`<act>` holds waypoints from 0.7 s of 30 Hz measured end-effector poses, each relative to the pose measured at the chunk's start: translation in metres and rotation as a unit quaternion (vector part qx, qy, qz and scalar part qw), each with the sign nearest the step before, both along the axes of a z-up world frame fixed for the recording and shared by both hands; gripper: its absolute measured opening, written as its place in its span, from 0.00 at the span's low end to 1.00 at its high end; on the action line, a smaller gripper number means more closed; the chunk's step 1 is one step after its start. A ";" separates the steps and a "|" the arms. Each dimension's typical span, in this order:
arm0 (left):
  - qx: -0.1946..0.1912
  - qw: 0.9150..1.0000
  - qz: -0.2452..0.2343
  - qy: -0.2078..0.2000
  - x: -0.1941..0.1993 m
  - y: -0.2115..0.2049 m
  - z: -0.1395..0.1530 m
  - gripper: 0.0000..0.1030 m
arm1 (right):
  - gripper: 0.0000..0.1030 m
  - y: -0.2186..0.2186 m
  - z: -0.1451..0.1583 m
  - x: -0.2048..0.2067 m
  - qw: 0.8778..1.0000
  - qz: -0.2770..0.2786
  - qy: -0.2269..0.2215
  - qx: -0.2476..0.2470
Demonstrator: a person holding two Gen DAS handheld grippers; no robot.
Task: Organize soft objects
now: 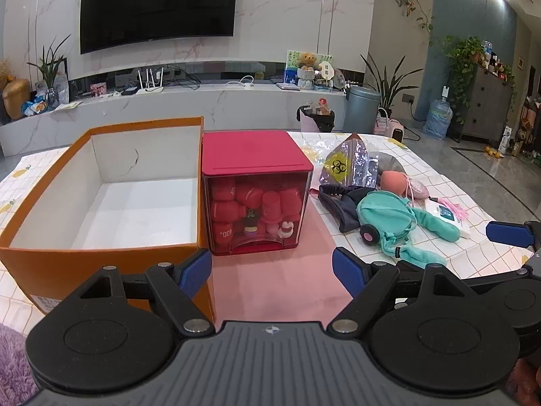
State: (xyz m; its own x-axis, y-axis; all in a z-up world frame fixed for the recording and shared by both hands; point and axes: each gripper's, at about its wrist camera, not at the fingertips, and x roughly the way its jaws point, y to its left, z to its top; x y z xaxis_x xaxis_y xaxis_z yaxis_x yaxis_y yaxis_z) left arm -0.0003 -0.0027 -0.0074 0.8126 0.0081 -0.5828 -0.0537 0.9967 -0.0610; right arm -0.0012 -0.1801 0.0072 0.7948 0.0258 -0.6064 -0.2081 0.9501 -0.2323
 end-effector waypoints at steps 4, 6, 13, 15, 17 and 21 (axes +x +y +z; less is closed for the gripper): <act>0.003 1.000 0.001 -0.002 0.001 0.000 -0.001 0.92 | 0.97 0.001 -0.001 0.001 1.000 -0.001 0.000 -0.002; 0.005 1.000 0.003 -0.003 0.000 -0.001 -0.001 0.92 | 0.97 0.002 -0.001 0.001 1.000 -0.002 0.000 -0.002; 0.002 1.000 0.002 0.000 0.001 0.001 -0.003 0.92 | 0.97 0.002 -0.002 0.001 1.000 -0.003 0.003 -0.005; 0.004 1.000 0.003 0.000 0.001 0.000 -0.002 0.92 | 0.97 0.003 -0.003 0.001 1.000 -0.003 0.004 -0.006; 0.012 1.000 0.004 -0.002 0.001 -0.002 -0.002 0.92 | 0.97 0.003 -0.003 0.002 1.000 -0.003 0.005 -0.008; 0.018 1.000 0.007 -0.008 -0.001 -0.004 -0.002 0.92 | 0.97 0.002 -0.003 0.002 1.000 -0.004 0.005 -0.009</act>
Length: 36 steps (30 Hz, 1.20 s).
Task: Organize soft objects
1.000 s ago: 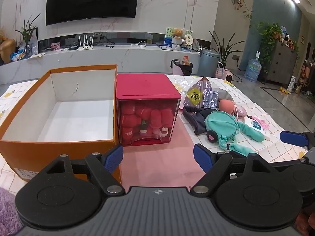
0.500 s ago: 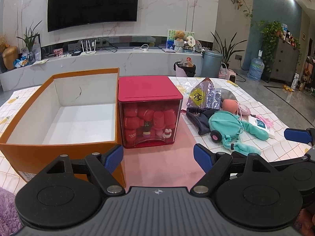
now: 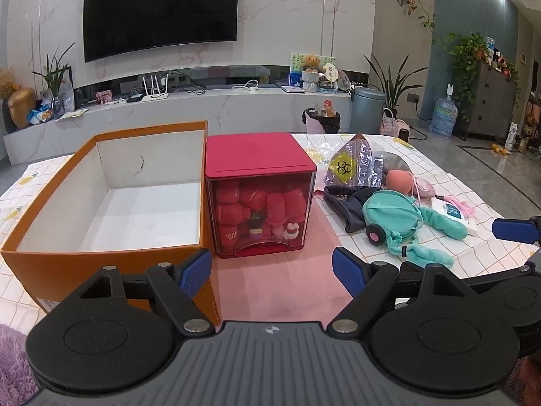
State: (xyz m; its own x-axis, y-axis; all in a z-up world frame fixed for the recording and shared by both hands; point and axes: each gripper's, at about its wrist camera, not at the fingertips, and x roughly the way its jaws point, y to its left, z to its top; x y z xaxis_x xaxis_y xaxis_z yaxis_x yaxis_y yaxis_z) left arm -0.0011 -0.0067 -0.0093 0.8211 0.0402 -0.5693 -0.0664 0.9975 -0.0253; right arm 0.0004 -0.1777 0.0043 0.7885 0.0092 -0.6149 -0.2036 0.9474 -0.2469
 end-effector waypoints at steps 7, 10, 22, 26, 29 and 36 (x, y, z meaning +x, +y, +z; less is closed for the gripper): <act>0.001 1.000 0.001 0.002 0.000 0.000 -0.001 0.92 | 0.97 -0.001 -0.001 0.000 1.000 0.001 0.003 0.000; -0.010 1.000 0.003 0.010 0.002 0.002 -0.001 0.92 | 0.97 -0.001 -0.001 0.000 1.000 0.000 0.002 -0.001; -0.007 1.000 0.003 0.009 0.002 0.003 -0.001 0.92 | 0.97 0.000 -0.001 0.000 1.000 0.000 0.003 -0.004; -0.002 1.000 0.000 0.008 0.003 0.003 -0.001 0.92 | 0.97 0.002 -0.001 0.000 1.000 0.002 0.003 -0.007; -0.007 1.000 0.001 0.016 0.005 0.003 -0.001 0.92 | 0.97 0.002 -0.001 0.001 1.000 0.001 0.006 -0.007; -0.004 1.000 0.000 0.011 0.004 0.001 -0.002 0.92 | 0.97 0.002 -0.001 0.000 1.000 0.003 0.008 -0.001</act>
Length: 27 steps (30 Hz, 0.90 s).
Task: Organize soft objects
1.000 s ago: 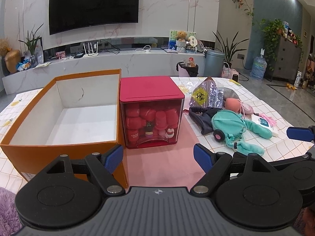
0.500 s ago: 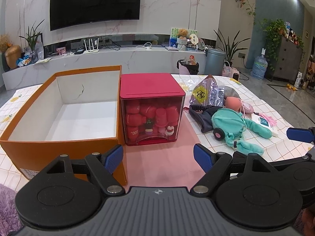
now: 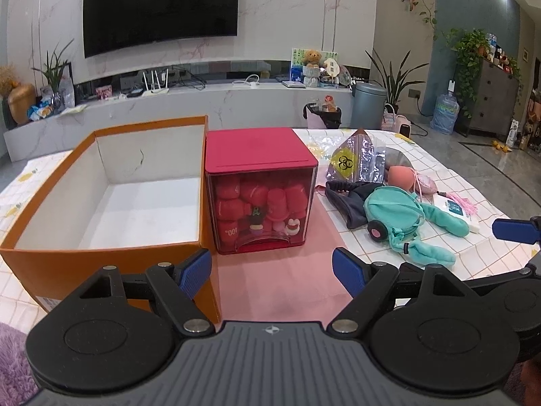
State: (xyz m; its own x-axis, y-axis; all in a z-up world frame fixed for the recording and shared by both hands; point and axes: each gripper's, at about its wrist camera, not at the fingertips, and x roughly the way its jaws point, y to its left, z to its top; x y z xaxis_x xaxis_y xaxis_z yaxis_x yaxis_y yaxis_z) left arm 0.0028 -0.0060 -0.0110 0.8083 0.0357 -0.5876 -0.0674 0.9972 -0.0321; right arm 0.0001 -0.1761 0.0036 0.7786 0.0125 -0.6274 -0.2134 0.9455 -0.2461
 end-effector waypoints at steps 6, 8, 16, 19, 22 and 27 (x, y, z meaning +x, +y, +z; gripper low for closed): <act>-0.005 1.000 0.001 0.008 0.001 0.001 -0.002 0.92 | 0.97 0.001 -0.001 0.001 1.000 0.004 0.003 -0.002; -0.004 1.000 0.000 0.007 0.001 0.001 -0.002 0.92 | 0.97 0.002 -0.001 0.002 1.000 0.006 0.005 -0.003; -0.006 1.000 0.000 0.006 0.000 0.001 -0.001 0.92 | 0.98 0.004 -0.002 0.003 1.000 0.010 0.011 -0.005; -0.009 1.000 0.000 0.005 0.001 0.002 0.003 0.92 | 0.97 0.003 -0.002 0.004 1.000 0.005 0.013 -0.003; -0.010 1.000 0.000 0.004 0.004 0.002 0.009 0.92 | 0.98 0.002 -0.003 0.006 1.000 0.001 0.019 -0.003; -0.007 1.000 -0.008 -0.005 0.011 -0.004 0.021 0.92 | 0.98 -0.003 -0.003 0.014 0.999 -0.011 0.034 0.011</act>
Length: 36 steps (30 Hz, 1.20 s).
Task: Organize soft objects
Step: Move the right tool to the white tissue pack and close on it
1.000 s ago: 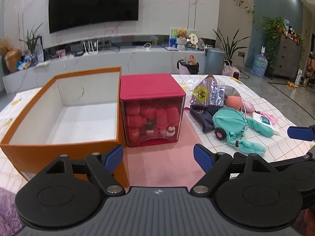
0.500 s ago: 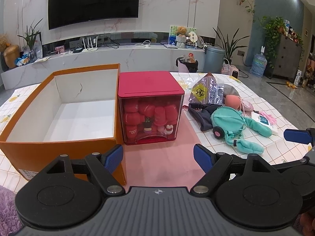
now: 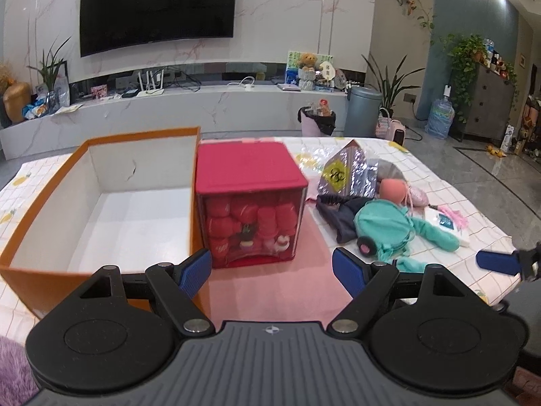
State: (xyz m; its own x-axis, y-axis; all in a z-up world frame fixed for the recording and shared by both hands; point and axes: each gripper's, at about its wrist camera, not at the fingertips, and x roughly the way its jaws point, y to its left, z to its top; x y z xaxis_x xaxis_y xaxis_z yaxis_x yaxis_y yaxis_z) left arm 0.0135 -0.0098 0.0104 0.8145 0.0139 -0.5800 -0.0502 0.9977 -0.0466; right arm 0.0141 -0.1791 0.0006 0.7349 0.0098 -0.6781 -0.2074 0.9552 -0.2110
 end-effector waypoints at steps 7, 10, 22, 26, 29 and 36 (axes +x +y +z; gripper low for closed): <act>-0.006 1.000 -0.017 -0.012 0.017 -0.012 0.019 0.92 | 0.98 -0.032 0.003 0.020 0.994 -0.044 0.055 0.089; -0.007 1.000 -0.028 -0.011 0.028 -0.021 0.024 0.92 | 0.98 -0.057 0.006 0.035 0.984 -0.073 0.085 0.137; -0.025 0.995 -0.101 -0.003 0.076 -0.064 0.007 0.92 | 0.98 -0.134 0.012 0.111 0.983 -0.122 0.081 0.115; -0.027 0.987 -0.160 0.004 0.088 -0.074 -0.019 0.92 | 0.98 -0.165 -0.014 0.149 0.959 -0.161 0.146 0.180; -0.013 0.978 -0.208 0.031 0.097 -0.080 -0.042 0.92 | 0.98 -0.179 -0.033 0.175 0.951 -0.200 0.166 0.166; -0.025 0.970 -0.230 0.070 0.096 -0.080 -0.075 0.92 | 0.98 -0.208 -0.059 0.218 0.918 -0.270 0.187 0.221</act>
State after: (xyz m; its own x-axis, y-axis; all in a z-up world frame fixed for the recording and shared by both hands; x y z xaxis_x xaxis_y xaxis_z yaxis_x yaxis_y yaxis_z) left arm 0.1097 -0.0898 -0.0641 0.6411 -0.3632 -0.6761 0.3907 0.9127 -0.1197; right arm 0.2318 -0.3875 -0.0586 0.4302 0.0479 -0.9015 0.3425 0.9152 0.2121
